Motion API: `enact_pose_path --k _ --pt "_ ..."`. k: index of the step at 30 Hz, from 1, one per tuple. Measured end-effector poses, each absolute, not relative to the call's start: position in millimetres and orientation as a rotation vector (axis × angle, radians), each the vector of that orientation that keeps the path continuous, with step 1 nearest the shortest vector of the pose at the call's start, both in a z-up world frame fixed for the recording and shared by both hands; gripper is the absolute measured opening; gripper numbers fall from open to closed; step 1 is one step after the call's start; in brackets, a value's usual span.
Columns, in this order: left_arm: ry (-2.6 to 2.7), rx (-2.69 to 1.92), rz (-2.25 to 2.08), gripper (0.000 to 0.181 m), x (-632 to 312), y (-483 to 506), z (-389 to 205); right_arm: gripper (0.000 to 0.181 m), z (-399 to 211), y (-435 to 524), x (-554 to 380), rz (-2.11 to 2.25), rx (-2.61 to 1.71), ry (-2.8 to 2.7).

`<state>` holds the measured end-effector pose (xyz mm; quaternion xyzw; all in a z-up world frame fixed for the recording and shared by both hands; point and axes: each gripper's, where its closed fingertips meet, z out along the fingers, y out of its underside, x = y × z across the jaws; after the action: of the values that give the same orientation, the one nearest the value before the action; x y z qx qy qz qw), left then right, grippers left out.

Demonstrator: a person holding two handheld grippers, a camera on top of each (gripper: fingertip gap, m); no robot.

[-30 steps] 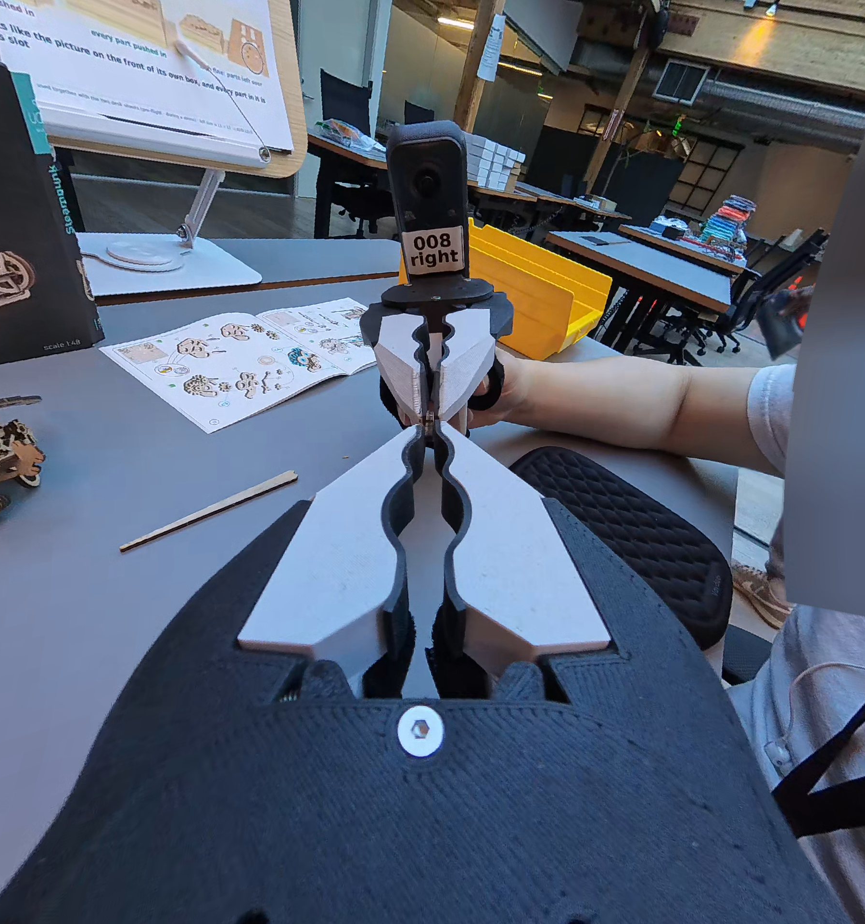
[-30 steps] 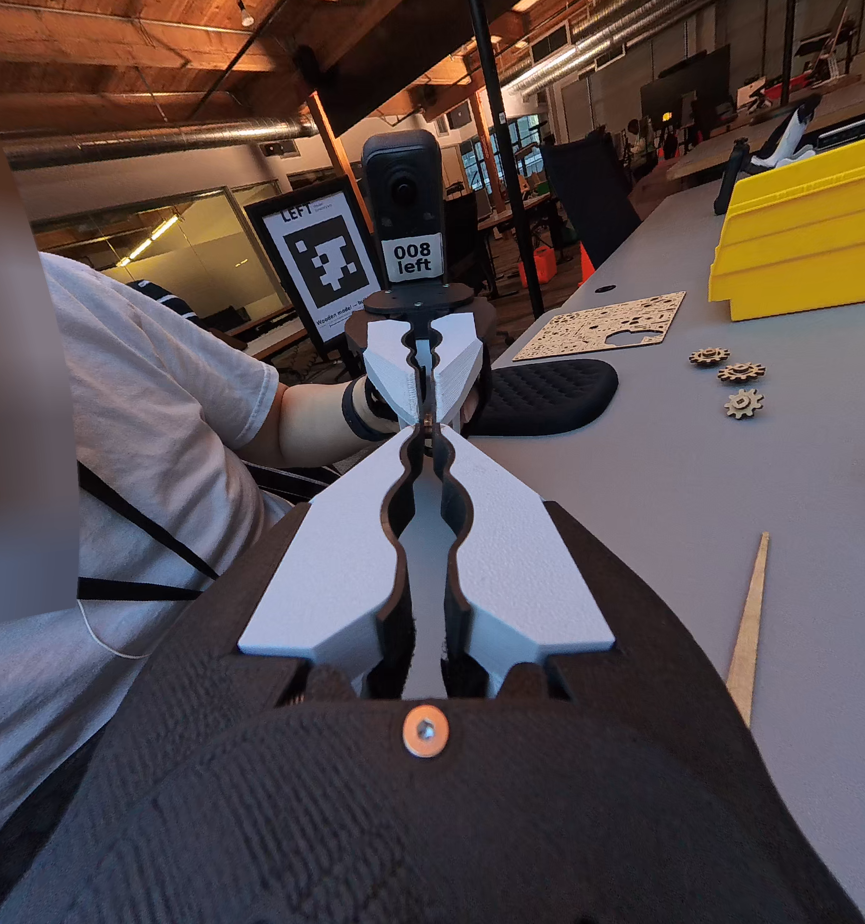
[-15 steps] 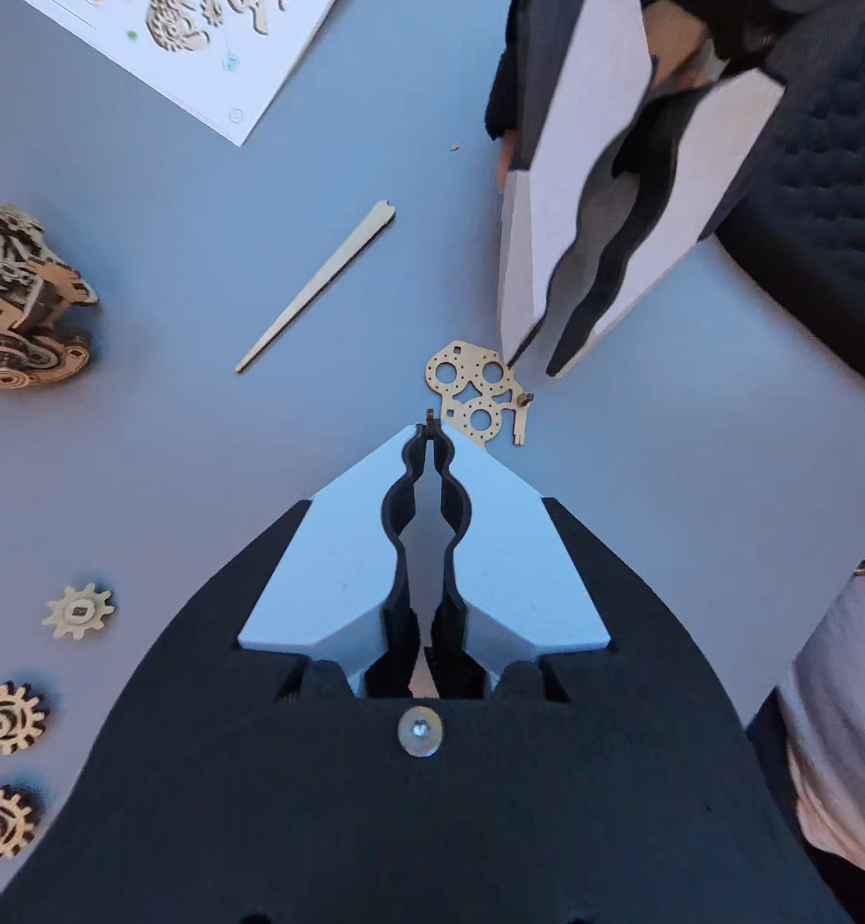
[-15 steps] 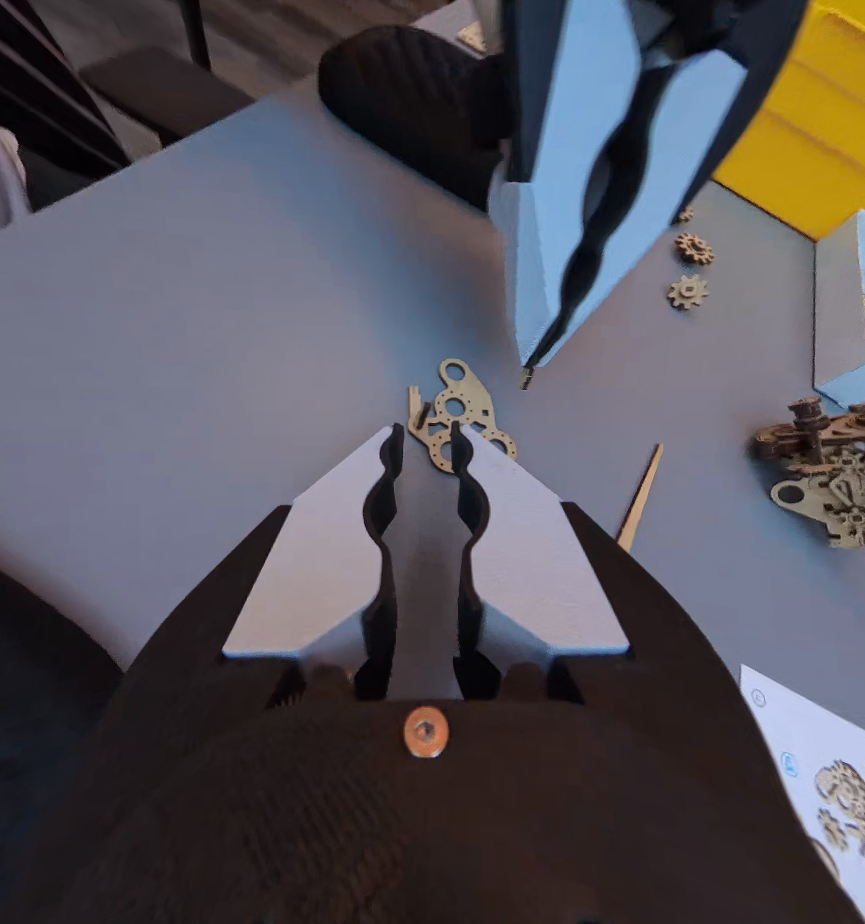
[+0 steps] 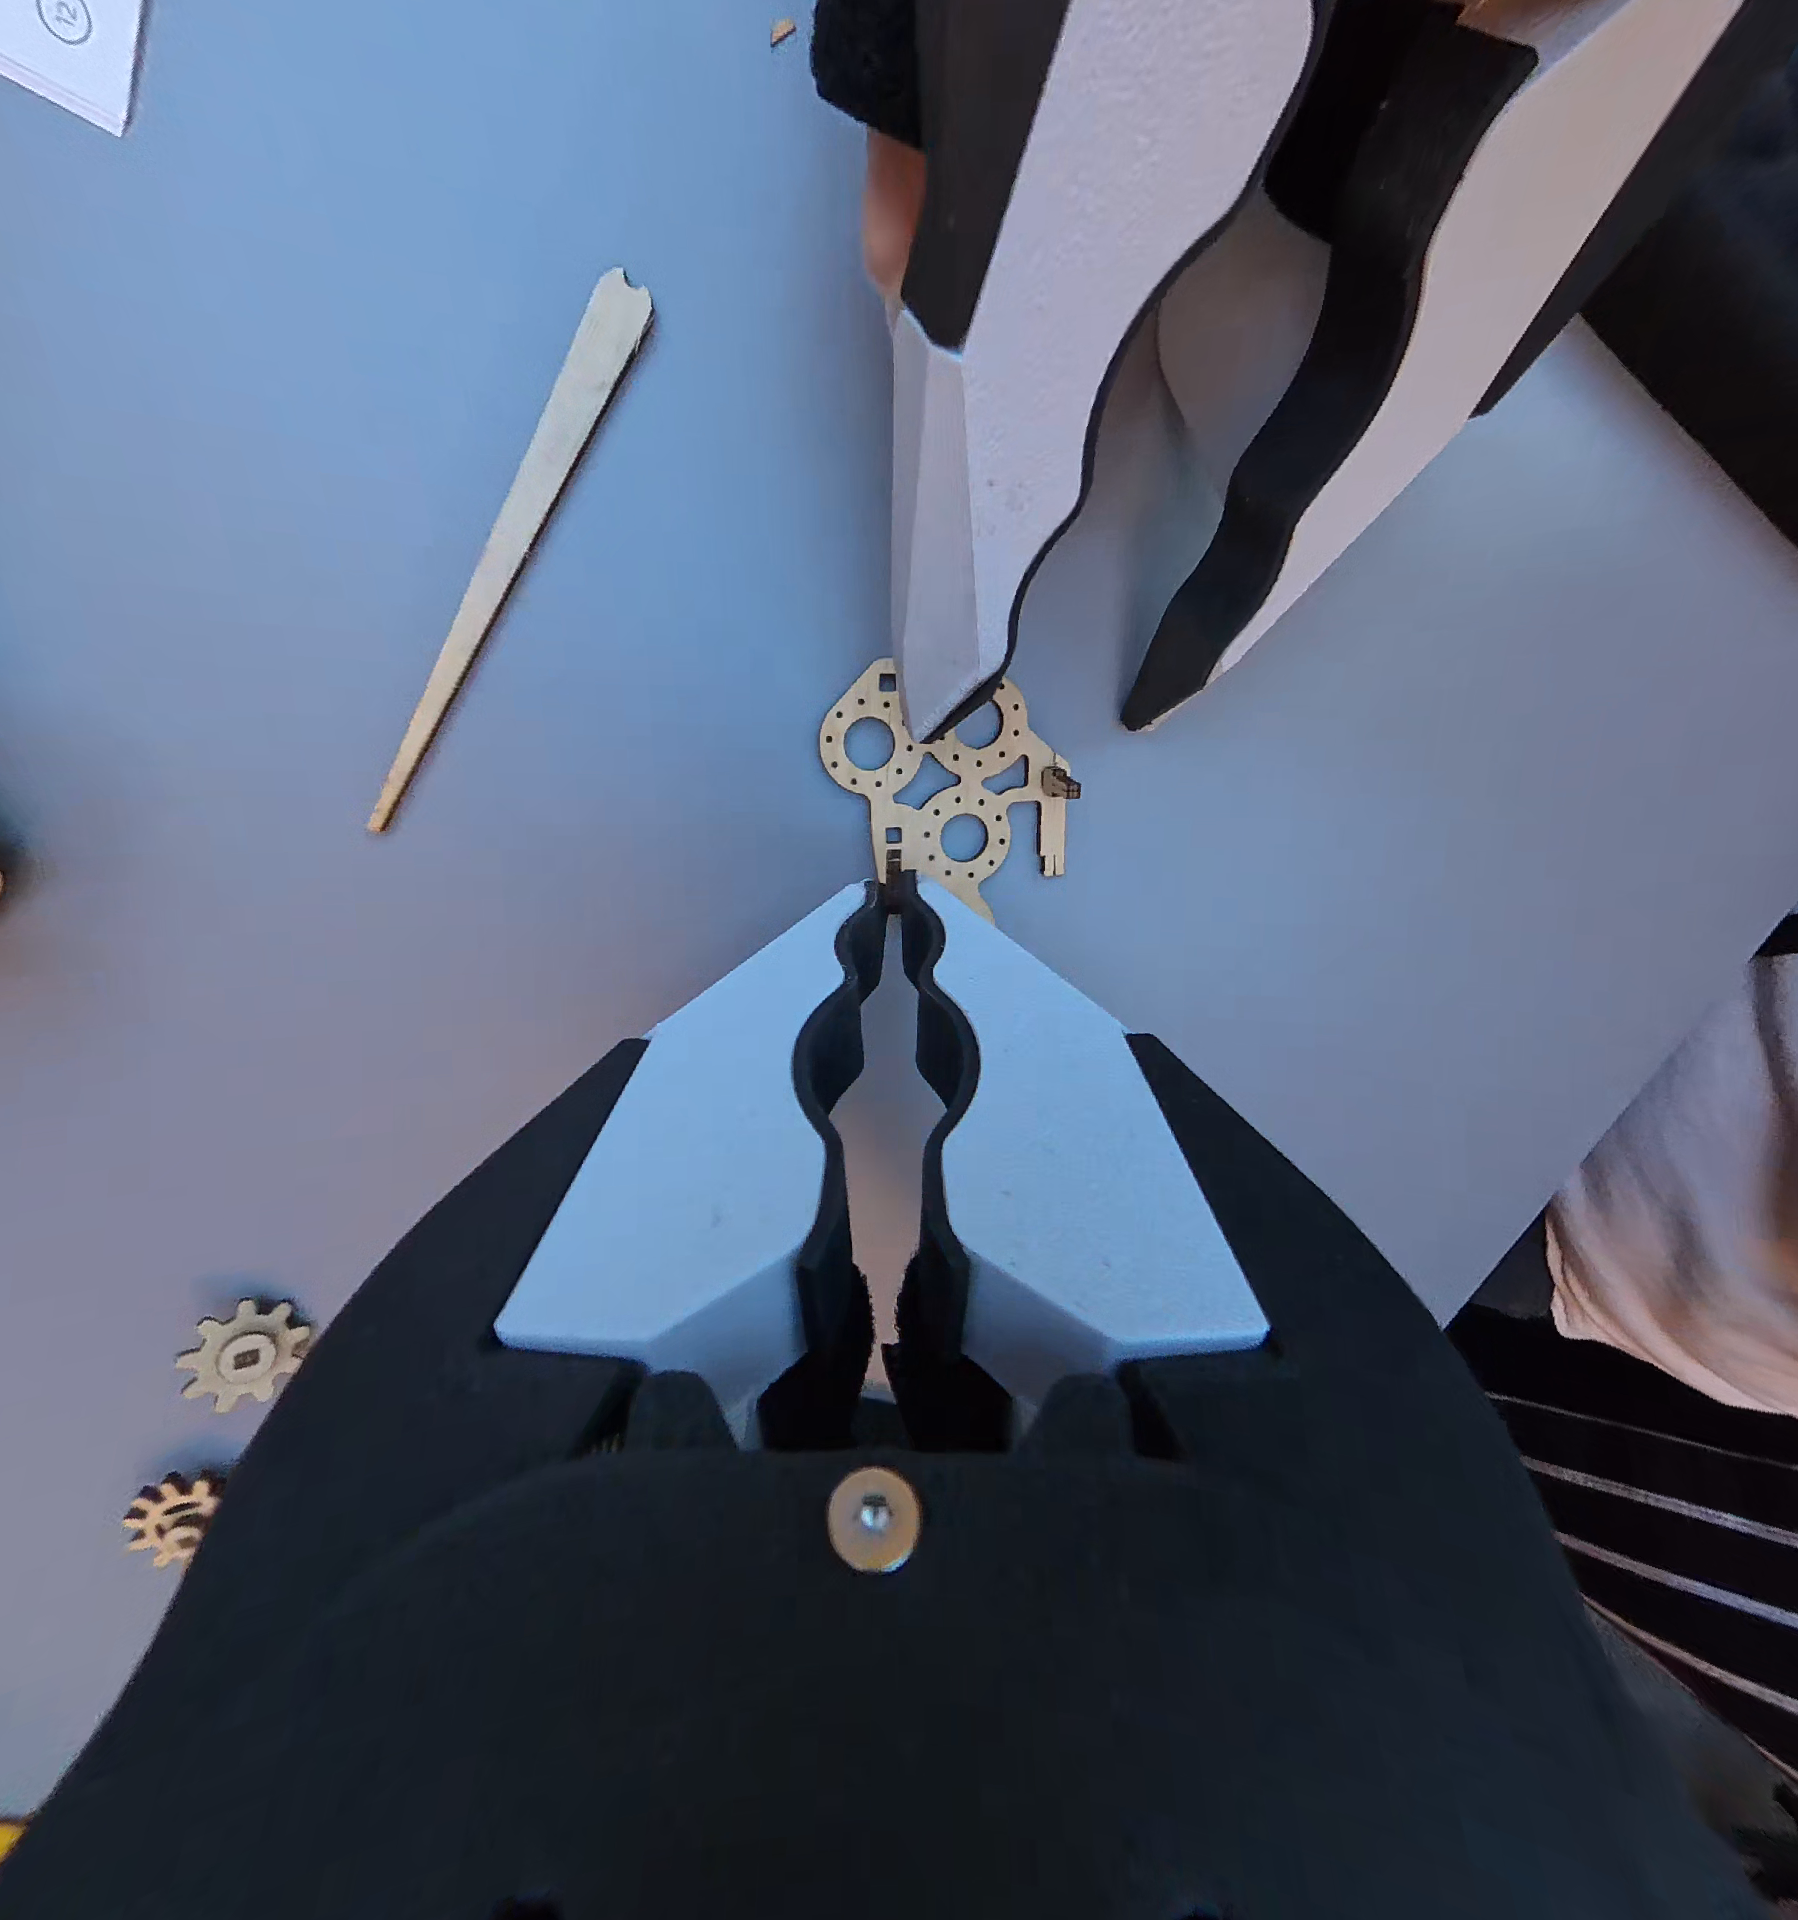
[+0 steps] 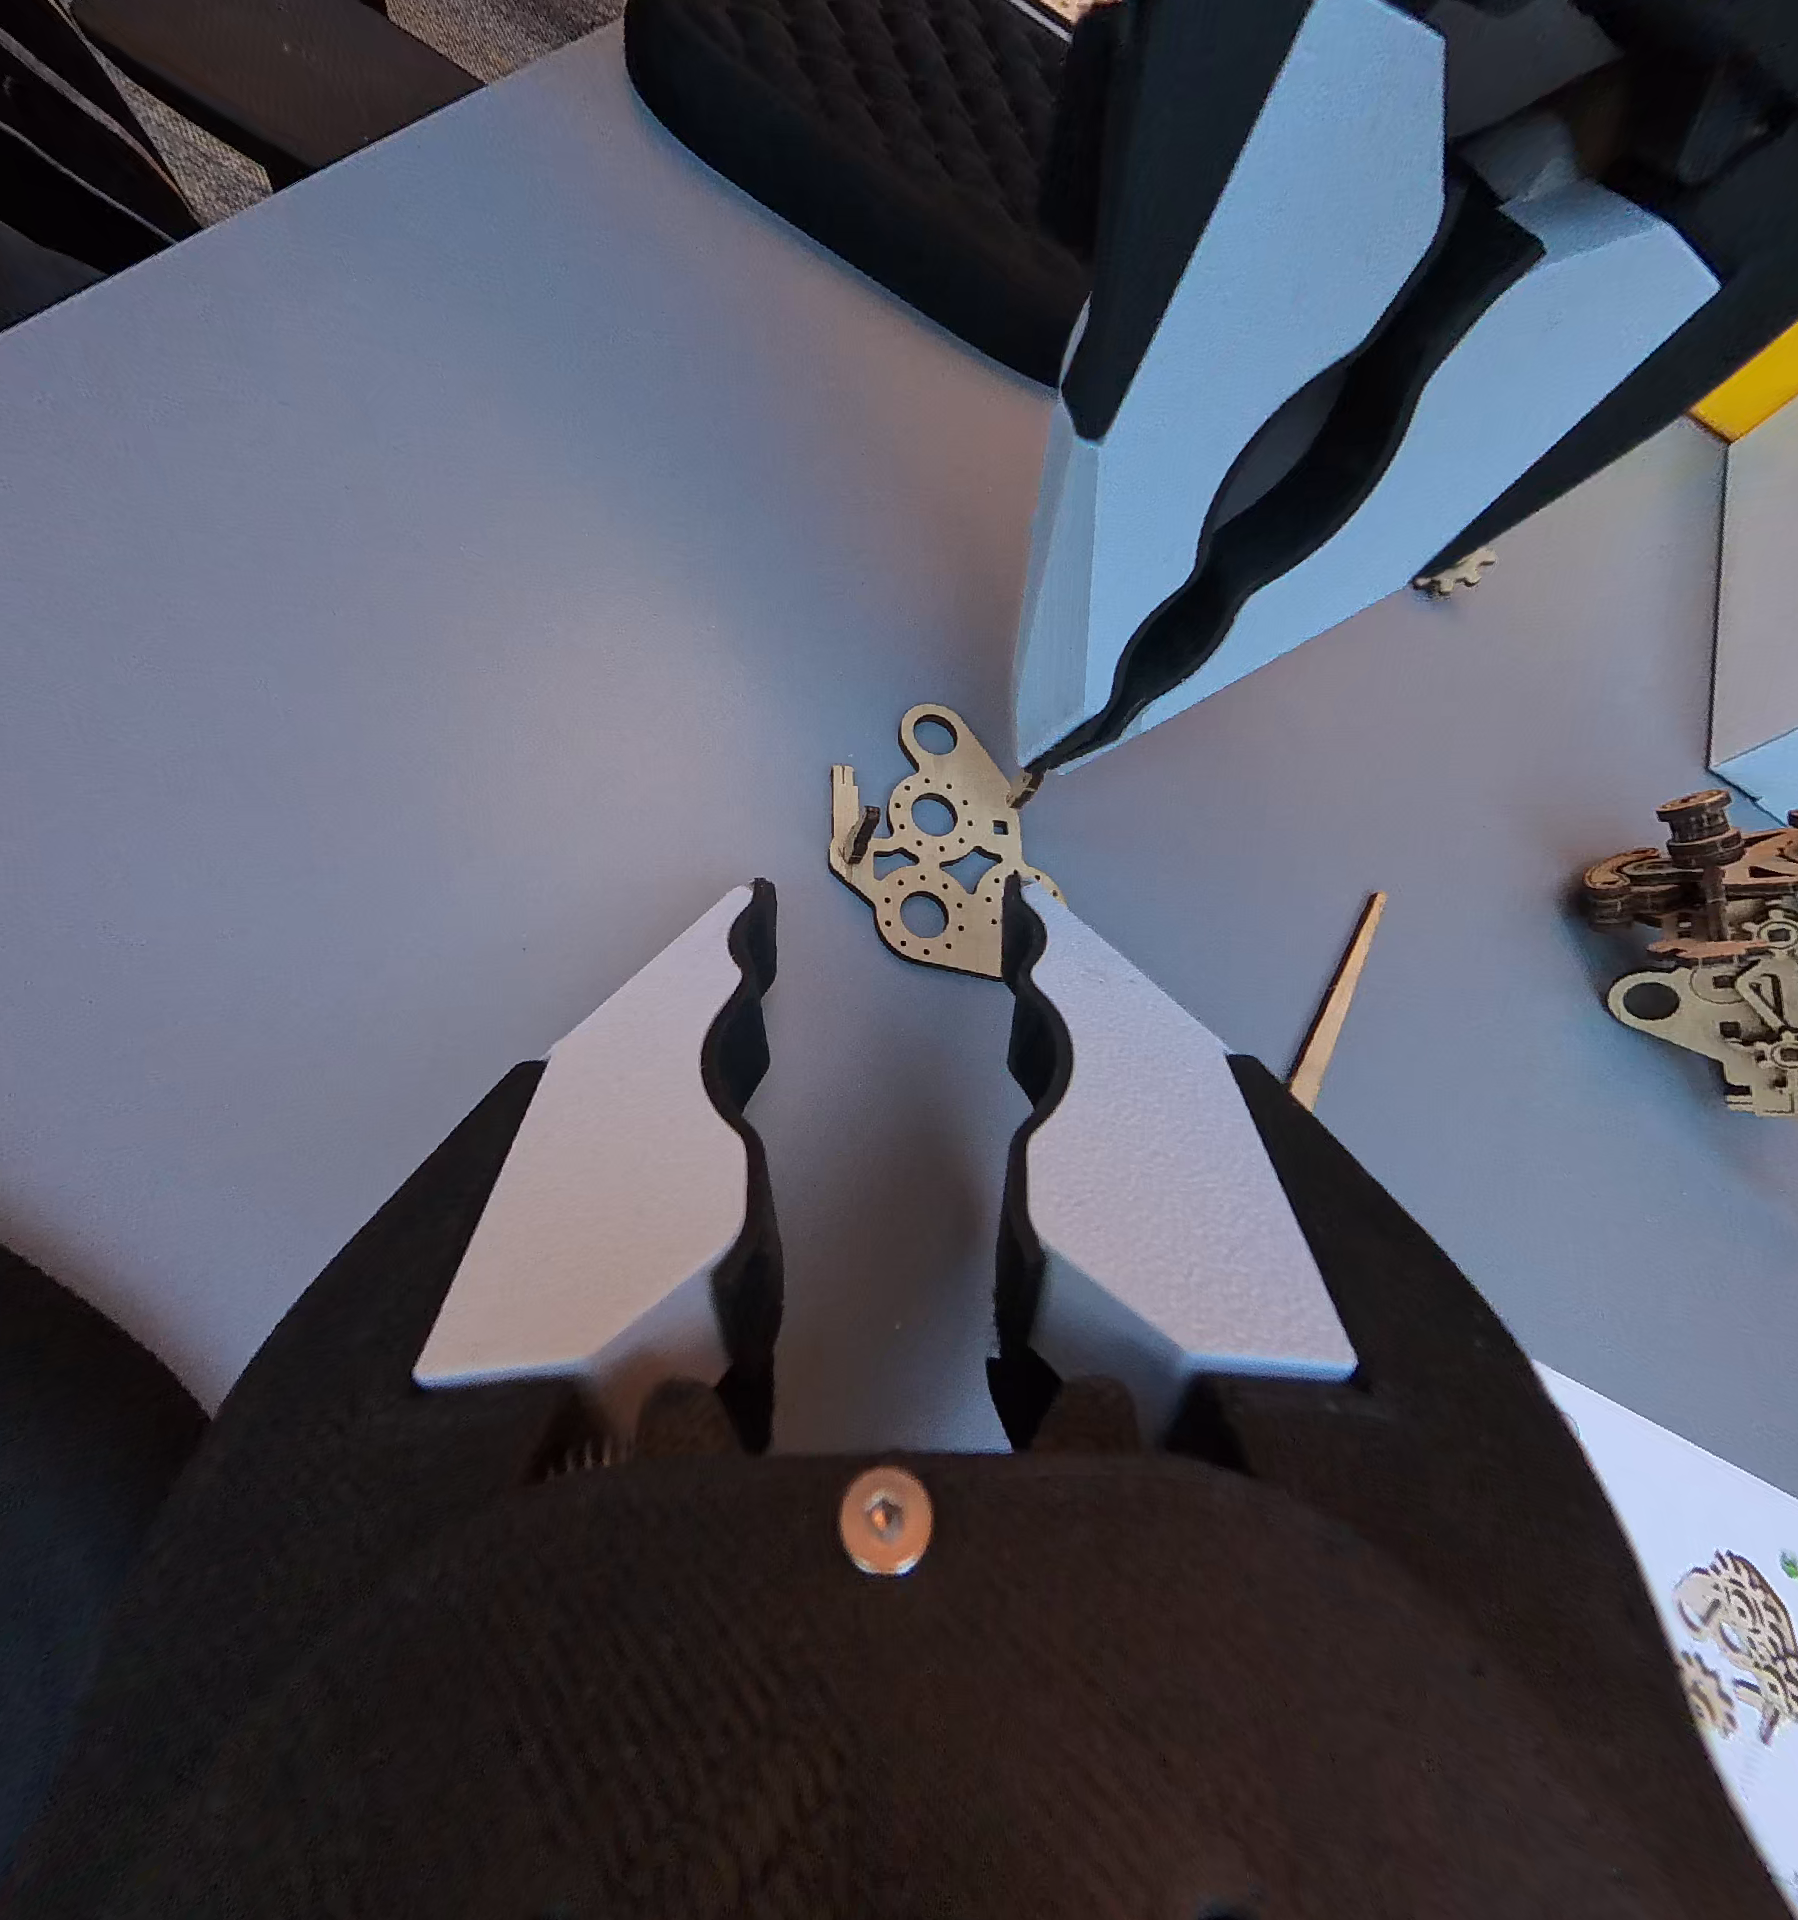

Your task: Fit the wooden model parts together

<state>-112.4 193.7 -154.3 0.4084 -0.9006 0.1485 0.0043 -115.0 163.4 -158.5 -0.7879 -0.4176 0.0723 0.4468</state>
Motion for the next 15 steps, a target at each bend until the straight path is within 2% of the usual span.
enact_pose_path --k 9,15 --pt "-2.819 1.238 0.409 0.001 -110.0 191.4 -159.2 0.033 -163.3 160.8 -116.3 0.266 -2.015 -1.019" --pt "-2.821 1.21 0.367 0.001 -110.2 190.2 -159.3 0.033 -163.6 160.6 -116.4 0.273 -2.02 -1.018"
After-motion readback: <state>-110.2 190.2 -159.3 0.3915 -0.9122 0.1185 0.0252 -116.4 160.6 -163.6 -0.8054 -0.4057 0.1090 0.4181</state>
